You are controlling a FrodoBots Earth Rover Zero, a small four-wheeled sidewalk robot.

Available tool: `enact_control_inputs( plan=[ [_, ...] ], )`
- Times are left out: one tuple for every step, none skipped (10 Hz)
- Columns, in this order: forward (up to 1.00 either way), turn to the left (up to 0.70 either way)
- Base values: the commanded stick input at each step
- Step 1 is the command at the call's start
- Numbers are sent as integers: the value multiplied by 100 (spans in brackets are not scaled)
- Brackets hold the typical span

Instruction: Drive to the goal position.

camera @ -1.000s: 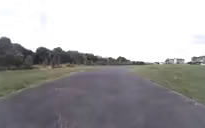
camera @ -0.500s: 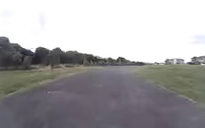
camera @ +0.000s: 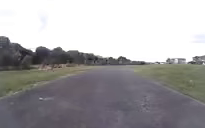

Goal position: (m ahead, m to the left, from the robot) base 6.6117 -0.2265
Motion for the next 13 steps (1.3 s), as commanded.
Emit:
enact_control_inputs(
  plan=[
    [70,0],
    [70,0],
    [70,0],
    [70,0],
    [70,0],
    [70,0],
    [70,0],
    [70,0],
    [70,0],
    [70,0],
    [70,0],
    [70,0],
    [70,0]
  ],
)
